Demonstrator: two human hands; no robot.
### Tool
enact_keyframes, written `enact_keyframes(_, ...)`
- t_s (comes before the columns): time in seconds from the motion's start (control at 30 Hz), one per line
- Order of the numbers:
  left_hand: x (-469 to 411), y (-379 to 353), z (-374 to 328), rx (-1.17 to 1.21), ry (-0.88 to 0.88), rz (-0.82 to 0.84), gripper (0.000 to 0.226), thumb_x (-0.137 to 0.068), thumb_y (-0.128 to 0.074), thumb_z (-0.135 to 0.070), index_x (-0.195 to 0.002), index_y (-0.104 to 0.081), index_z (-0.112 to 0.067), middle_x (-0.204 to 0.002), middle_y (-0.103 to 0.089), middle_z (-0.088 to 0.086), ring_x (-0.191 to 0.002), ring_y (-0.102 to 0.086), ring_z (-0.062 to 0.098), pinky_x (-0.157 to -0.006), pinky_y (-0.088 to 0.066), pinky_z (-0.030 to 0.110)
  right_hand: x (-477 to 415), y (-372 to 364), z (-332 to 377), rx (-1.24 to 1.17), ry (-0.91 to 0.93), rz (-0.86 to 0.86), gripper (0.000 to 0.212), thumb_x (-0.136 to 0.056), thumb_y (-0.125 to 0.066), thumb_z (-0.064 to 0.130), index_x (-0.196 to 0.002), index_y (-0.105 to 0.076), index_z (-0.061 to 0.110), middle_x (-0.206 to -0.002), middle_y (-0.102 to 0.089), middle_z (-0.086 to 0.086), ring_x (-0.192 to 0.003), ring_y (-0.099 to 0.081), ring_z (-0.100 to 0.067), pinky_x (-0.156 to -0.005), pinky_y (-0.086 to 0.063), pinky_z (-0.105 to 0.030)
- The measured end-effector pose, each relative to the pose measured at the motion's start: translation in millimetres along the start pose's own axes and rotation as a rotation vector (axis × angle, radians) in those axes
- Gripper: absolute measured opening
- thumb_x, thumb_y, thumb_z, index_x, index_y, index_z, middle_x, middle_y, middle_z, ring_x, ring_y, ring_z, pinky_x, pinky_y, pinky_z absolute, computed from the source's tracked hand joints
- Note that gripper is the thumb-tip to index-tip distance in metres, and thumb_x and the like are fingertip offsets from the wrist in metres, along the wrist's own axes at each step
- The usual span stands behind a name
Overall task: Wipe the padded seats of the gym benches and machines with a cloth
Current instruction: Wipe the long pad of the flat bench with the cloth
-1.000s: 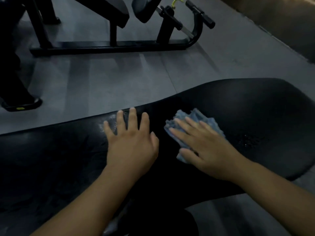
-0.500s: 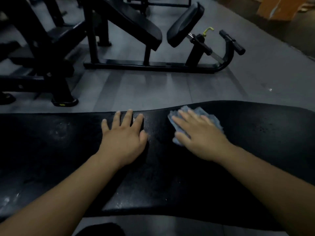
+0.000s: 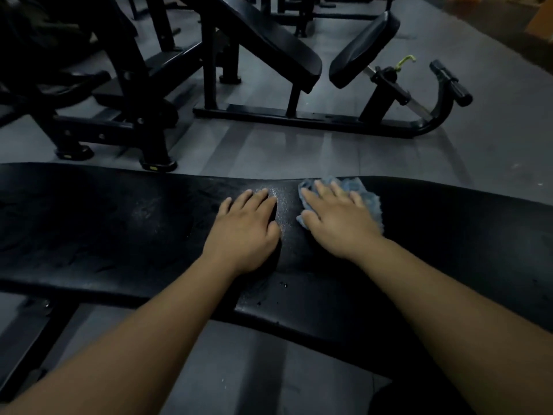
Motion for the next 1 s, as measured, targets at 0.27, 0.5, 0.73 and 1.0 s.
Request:
enact_keyframes(0.27, 4, -1, -2, -0.035, 0.018, -0.008, 0.068, -0.089, -0.018, -0.044, -0.154, -0.030, -0.027, -0.164, -0.022, -0.006, -0.151, -0.015, 0.016, -0.123, -0.012, 0.043, 104, -8, -7, -0.042, 0.182, 0.060, 0.078, -0.080, 0.001, 0.062, -0.156, -0.011, 0.047, -0.166, 0.004, 0.017, -0.152, 0.009, -0.008, -0.122, 0.006, -0.035)
enact_keyframes(0.5, 37, 2, 8, 0.079, -0.104, -0.014, 0.070, -0.089, -0.019, -0.044, -0.149, -0.043, -0.016, -0.160, -0.033, 0.000, -0.149, -0.025, 0.018, -0.117, -0.008, 0.019, 124, -23, 59, -0.054, 0.328, -0.013, 0.062, -0.094, -0.024, 0.049, -0.154, -0.027, 0.035, -0.167, -0.015, 0.004, -0.154, -0.008, -0.022, -0.122, -0.004, -0.047)
enact_keyframes(0.73, 44, 2, 7, 0.077, -0.088, -0.034, 0.058, -0.093, -0.031, -0.031, -0.147, -0.046, -0.017, -0.158, -0.037, -0.003, -0.147, -0.027, 0.015, -0.118, -0.011, 0.021, 124, -25, 47, -0.092, 0.124, -0.096, 0.061, -0.091, -0.031, 0.052, -0.146, -0.048, 0.033, -0.159, -0.037, 0.000, -0.149, -0.029, -0.026, -0.117, -0.022, -0.052)
enact_keyframes(1.0, 46, 0, -17, 0.040, -0.093, -0.003, 0.074, -0.088, -0.018, -0.050, -0.146, -0.046, -0.016, -0.158, -0.037, 0.005, -0.147, -0.029, 0.026, -0.123, -0.018, 0.039, 168, -27, 13, -0.033, 0.183, -0.095, 0.057, -0.092, -0.032, 0.053, -0.145, -0.046, 0.037, -0.156, -0.041, 0.007, -0.145, -0.037, -0.020, -0.116, -0.030, -0.044)
Point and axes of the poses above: each hand's wrist, its own x-axis away from the middle knuckle, its own y-axis out of the back of the hand, z = x × y, the point moved 2 cm from there along -x, towards the middle knuckle
